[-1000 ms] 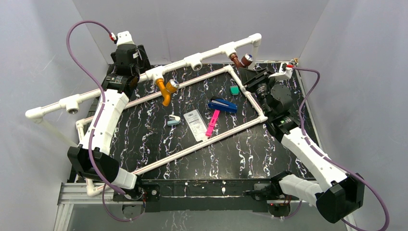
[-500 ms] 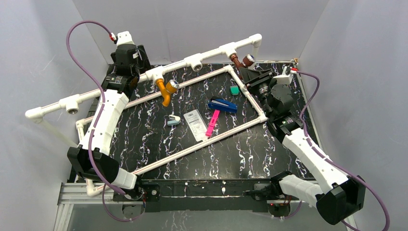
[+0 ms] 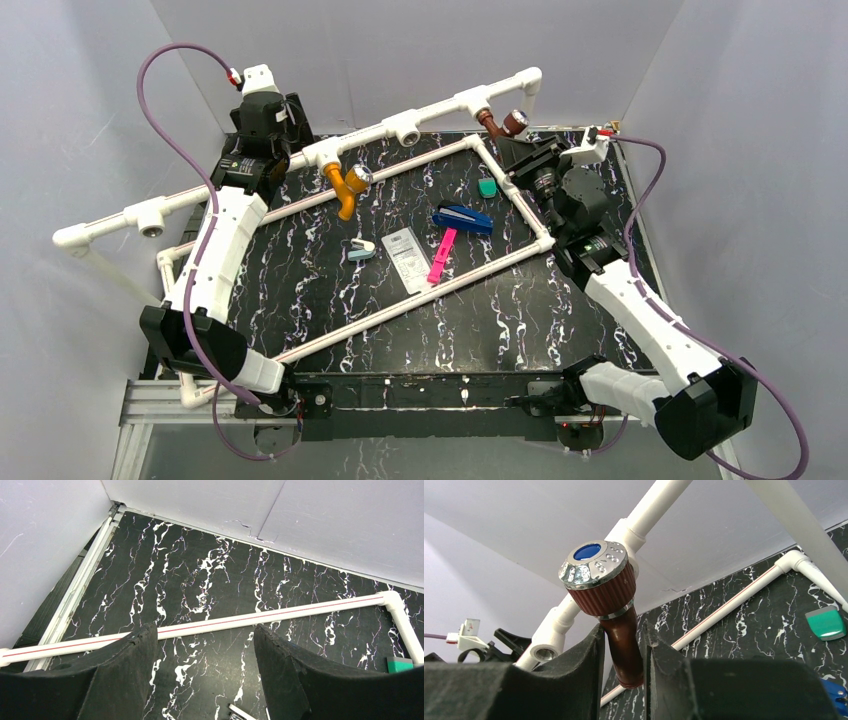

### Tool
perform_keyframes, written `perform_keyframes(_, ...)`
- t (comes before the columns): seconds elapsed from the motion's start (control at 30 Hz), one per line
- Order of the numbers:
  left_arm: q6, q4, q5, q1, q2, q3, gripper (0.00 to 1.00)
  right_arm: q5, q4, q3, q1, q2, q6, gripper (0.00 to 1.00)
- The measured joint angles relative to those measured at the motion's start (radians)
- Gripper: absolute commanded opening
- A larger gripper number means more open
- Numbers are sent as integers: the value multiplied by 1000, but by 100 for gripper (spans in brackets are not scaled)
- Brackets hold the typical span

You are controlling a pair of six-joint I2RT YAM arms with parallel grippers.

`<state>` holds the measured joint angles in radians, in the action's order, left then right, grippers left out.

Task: Install the water faucets

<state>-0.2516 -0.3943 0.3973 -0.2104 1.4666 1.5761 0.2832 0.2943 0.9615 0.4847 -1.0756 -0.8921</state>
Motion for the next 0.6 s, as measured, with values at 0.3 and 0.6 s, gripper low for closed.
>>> perform_keyframes(0.3, -10, -14, 8, -6, -34, -10, 68, -10, 76, 11, 0, -51, 74, 37)
perform_keyframes(0.6, -12, -21, 5, -7, -36, -10, 68, 10, 108, 27, -3, -96, 92, 29)
